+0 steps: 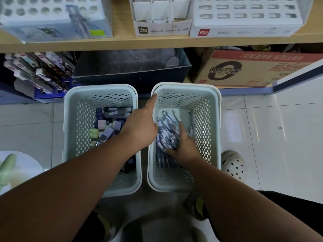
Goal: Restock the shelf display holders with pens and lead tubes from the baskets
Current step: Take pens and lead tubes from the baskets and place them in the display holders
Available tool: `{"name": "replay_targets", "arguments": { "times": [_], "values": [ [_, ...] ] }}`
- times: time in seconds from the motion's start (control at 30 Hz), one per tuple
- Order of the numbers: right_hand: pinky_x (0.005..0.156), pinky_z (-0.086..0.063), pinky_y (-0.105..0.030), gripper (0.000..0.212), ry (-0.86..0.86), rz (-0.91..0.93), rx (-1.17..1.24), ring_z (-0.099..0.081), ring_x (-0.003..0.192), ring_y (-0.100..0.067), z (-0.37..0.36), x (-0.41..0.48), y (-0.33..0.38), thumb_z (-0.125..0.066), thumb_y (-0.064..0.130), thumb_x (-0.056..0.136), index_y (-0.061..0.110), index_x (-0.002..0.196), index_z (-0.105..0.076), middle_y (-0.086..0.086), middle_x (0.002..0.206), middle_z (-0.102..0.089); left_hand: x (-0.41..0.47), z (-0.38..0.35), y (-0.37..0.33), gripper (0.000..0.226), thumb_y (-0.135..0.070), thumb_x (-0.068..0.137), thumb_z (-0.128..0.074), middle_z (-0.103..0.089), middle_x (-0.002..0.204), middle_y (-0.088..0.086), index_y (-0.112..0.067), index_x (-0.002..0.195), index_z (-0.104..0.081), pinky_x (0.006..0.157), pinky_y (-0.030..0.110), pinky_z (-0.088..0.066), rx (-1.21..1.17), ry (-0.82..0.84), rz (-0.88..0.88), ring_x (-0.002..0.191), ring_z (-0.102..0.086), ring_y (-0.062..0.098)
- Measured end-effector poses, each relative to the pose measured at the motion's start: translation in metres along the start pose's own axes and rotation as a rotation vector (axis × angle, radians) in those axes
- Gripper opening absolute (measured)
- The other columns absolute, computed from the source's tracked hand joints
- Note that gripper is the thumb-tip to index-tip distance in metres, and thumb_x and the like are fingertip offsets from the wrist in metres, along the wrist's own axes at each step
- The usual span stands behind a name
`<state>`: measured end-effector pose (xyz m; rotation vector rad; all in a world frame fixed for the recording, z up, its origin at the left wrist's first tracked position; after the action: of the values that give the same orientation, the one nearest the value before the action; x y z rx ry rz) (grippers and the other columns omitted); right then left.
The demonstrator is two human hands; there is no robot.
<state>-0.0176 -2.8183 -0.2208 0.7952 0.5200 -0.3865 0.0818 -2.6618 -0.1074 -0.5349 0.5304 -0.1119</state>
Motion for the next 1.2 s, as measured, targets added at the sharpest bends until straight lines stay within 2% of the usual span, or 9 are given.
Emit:
{"name": "replay_targets", "arguments": {
  "times": [0.07,0.13,0.33,0.57,0.63,0.77,1.0,1.17,1.2],
  "values": [
    [0.114,-0.037,-0.042,0.119,0.023,-0.033,-0.100,-0.046,0.136,-0.027,-0.007,0.003,0.000,-0.096,0.030,0.063,0.030,0.155,-0.020,-0.003,0.147,-0.054,-0.001,-0.002,0.000,0.092,-0.014,0.092,-0.065,-0.054,0.061,-0.002,-0.035,0.160,-0.008,0.040,0.022,-0.037,-0.011,0.009,-0.009,0.049,-0.055,0.012],
    [0.115,-0.036,-0.044,0.108,0.034,-0.055,-0.208,-0.045,0.137,-0.028,-0.010,0.006,0.000,-0.096,0.031,0.061,0.025,0.150,-0.034,-0.003,0.144,-0.054,-0.001,-0.002,0.001,0.091,-0.014,0.092,-0.066,-0.054,0.060,-0.002,-0.035,0.160,-0.009,0.040,0.021,-0.036,-0.023,0.003,-0.016,0.048,-0.055,0.012],
    [0.086,-0.056,-0.030,0.067,0.035,-0.055,-0.024,-0.068,0.099,-0.020,-0.004,0.011,-0.009,-0.090,0.017,0.067,0.019,0.126,-0.059,0.005,0.105,-0.066,-0.004,-0.004,0.000,0.087,-0.015,0.094,-0.065,-0.050,0.058,-0.002,-0.032,0.160,-0.010,0.041,0.024,-0.033,-0.011,-0.008,-0.071,0.047,-0.053,0.013],
    [0.080,-0.055,-0.027,0.040,0.003,-0.053,0.049,-0.067,0.085,-0.019,-0.001,0.013,-0.009,-0.084,0.017,0.071,0.023,0.105,-0.064,0.006,0.093,-0.065,-0.003,-0.007,0.002,0.085,-0.015,0.095,-0.064,-0.054,0.056,-0.002,-0.031,0.160,-0.012,0.044,0.027,-0.042,-0.031,0.010,-0.084,0.048,-0.056,0.015],
    [0.069,-0.053,-0.022,0.041,0.001,-0.093,0.109,-0.068,0.079,-0.013,-0.001,0.013,-0.012,-0.083,0.015,0.073,0.027,0.105,-0.061,0.009,0.089,-0.067,-0.003,-0.007,0.002,0.084,-0.015,0.095,-0.064,-0.054,0.056,-0.002,-0.032,0.160,-0.013,0.043,0.026,-0.039,-0.032,0.007,-0.081,0.049,-0.056,0.015],
    [0.057,-0.048,-0.011,0.064,0.059,-0.156,0.179,-0.061,0.079,-0.007,-0.002,0.017,-0.014,-0.083,0.012,0.077,0.021,0.135,-0.057,0.009,0.098,-0.064,-0.004,-0.007,0.002,0.082,-0.016,0.095,-0.063,-0.052,0.057,-0.003,-0.031,0.160,-0.015,0.041,0.023,-0.031,-0.015,-0.003,-0.079,0.048,-0.054,0.013],
    [0.050,-0.052,-0.016,0.041,0.071,-0.219,0.289,-0.070,0.075,-0.012,0.009,0.022,-0.017,-0.081,0.012,0.081,0.019,0.116,-0.061,0.003,0.092,-0.070,-0.006,-0.006,0.001,0.081,-0.015,0.095,-0.064,-0.052,0.057,-0.002,-0.030,0.159,-0.016,0.043,0.024,-0.032,-0.033,0.007,-0.078,0.049,-0.054,0.014],
    [0.051,-0.056,-0.022,0.054,0.047,-0.184,0.450,-0.072,0.059,-0.008,0.029,0.018,0.000,-0.077,0.010,0.085,0.015,0.133,-0.052,0.006,0.092,-0.066,-0.005,-0.007,0.003,0.082,-0.017,0.096,-0.064,-0.052,0.058,-0.002,-0.033,0.159,-0.014,0.043,0.026,-0.037,-0.046,0.004,-0.070,0.049,-0.055,0.015],
    [0.048,-0.054,-0.022,0.047,0.045,-0.161,0.481,-0.070,0.054,-0.008,0.034,0.017,0.007,-0.077,0.011,0.085,0.019,0.125,-0.054,0.005,0.090,-0.066,-0.005,-0.007,0.004,0.083,-0.017,0.096,-0.064,-0.053,0.059,-0.002,-0.034,0.159,-0.013,0.045,0.028,-0.041,-0.053,0.012,-0.059,0.050,-0.056,0.016]
  ]
}}
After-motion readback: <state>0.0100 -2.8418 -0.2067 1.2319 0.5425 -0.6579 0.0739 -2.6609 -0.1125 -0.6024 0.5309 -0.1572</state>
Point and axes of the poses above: each hand's wrist, its own x-axis towards the middle knuckle, its own z-axis out of the back of the hand, y = z × x, the point moved 8 cm from there along x, towards the middle knuckle
